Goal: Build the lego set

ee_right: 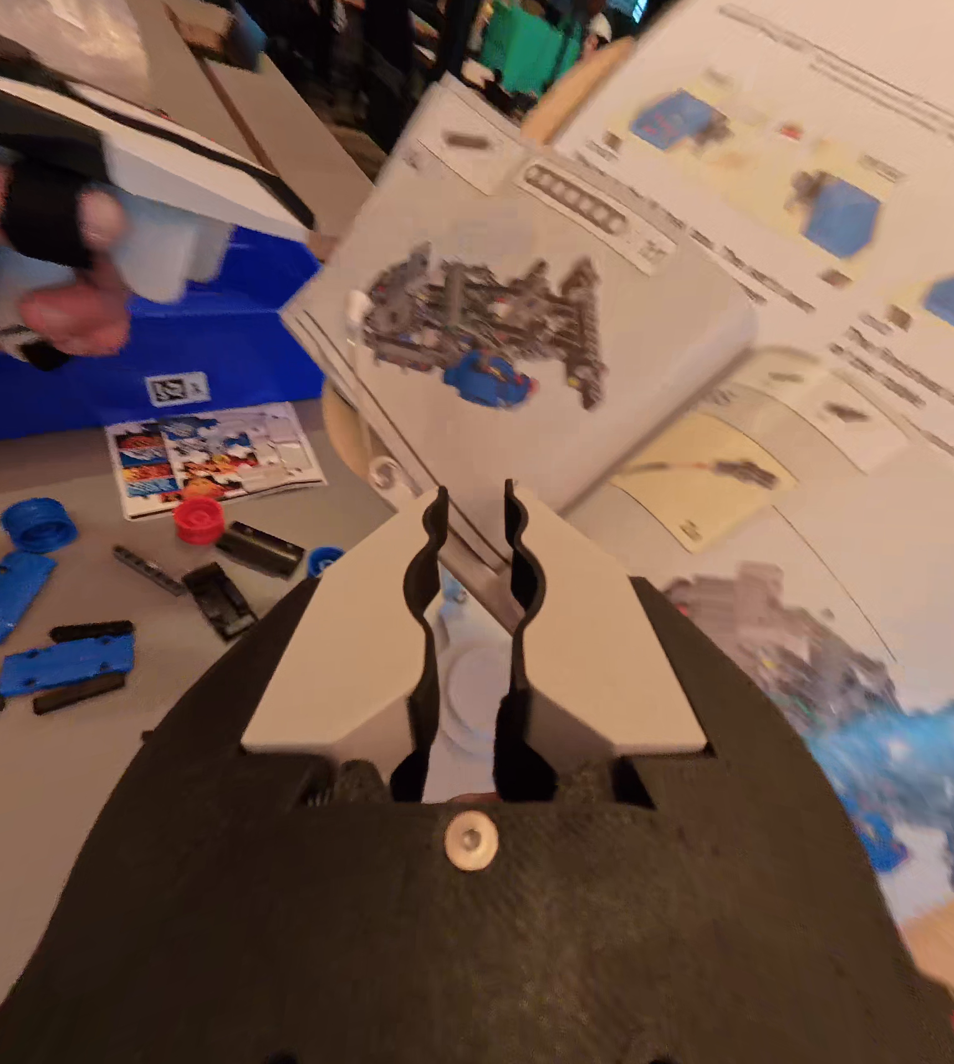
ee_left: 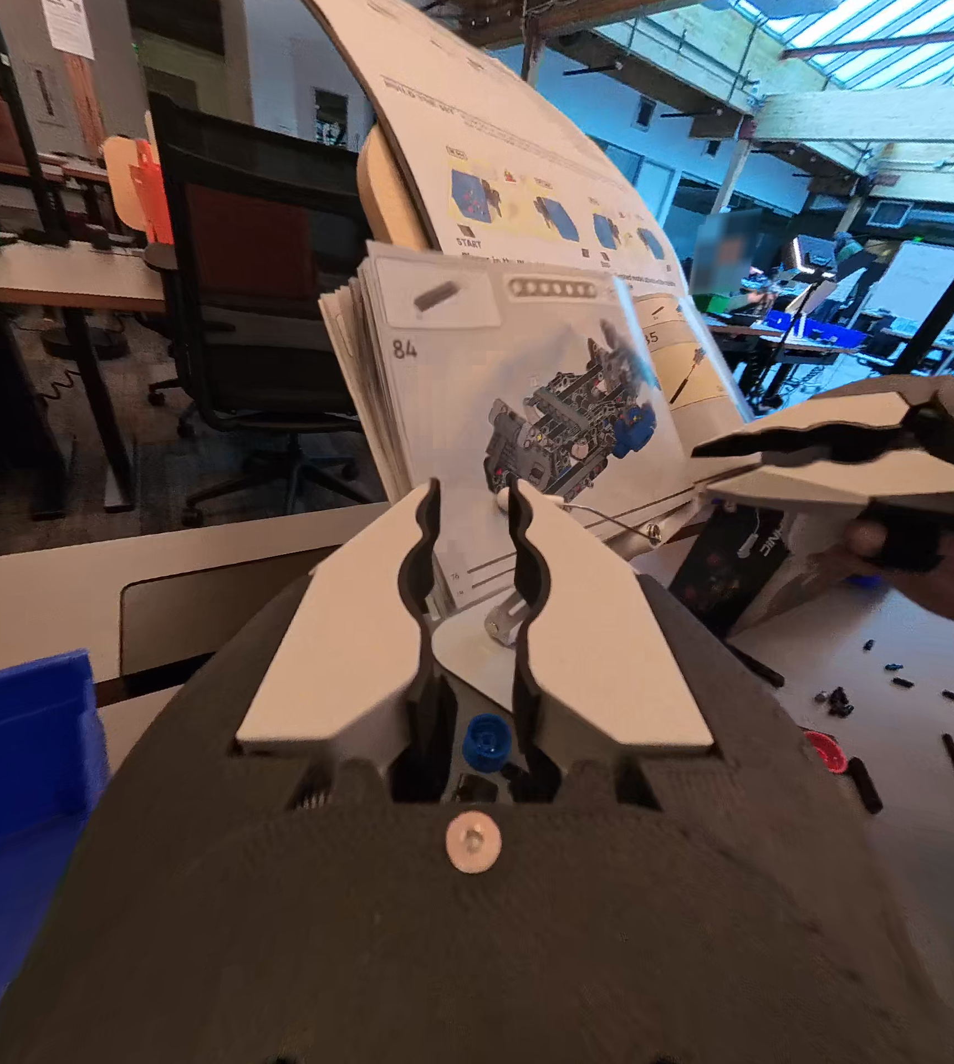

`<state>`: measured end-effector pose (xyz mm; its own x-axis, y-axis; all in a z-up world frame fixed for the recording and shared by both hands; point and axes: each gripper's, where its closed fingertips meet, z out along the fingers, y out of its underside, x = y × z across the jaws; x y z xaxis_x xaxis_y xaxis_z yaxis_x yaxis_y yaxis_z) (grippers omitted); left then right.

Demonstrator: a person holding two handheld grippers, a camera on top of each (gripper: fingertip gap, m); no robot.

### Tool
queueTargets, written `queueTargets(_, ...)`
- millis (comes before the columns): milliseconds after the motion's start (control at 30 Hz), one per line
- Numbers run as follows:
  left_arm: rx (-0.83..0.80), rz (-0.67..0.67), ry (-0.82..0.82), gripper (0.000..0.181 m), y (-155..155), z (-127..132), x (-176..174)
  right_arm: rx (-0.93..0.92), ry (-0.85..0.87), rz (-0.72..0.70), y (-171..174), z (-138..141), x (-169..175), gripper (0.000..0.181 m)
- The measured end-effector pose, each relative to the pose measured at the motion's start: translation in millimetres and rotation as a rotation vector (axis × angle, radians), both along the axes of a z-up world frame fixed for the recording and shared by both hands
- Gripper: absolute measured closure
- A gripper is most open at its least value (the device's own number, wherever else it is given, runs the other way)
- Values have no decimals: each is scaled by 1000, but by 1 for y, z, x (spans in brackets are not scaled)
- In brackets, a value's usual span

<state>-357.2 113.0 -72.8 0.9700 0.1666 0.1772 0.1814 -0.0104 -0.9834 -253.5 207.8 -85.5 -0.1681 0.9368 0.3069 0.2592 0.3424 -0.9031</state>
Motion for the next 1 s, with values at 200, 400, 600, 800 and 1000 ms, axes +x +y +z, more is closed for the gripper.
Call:
queueTargets(200, -19, 7, 65, 160, -13, 8, 14, -7, -62, -131, 46, -12, 4, 181)
queueTargets(400, -151, 2, 206, 158, -36, 6, 29, -182, -81, -113, 47, -11, 5, 181)
queueTargets(600, -288, -62, 270, 158, -49, -21, 53, -127, -109, -132, 46, -8, 8, 181)
queueTargets(800, -361, -104, 311, 156, -50, -46, 76, 61, -129, -197, 50, -2, 21, 179)
queueTargets(1000, -394, -121, 311, 156, -49, -66, 87, 173, -226, -271, 67, -5, 28, 181)
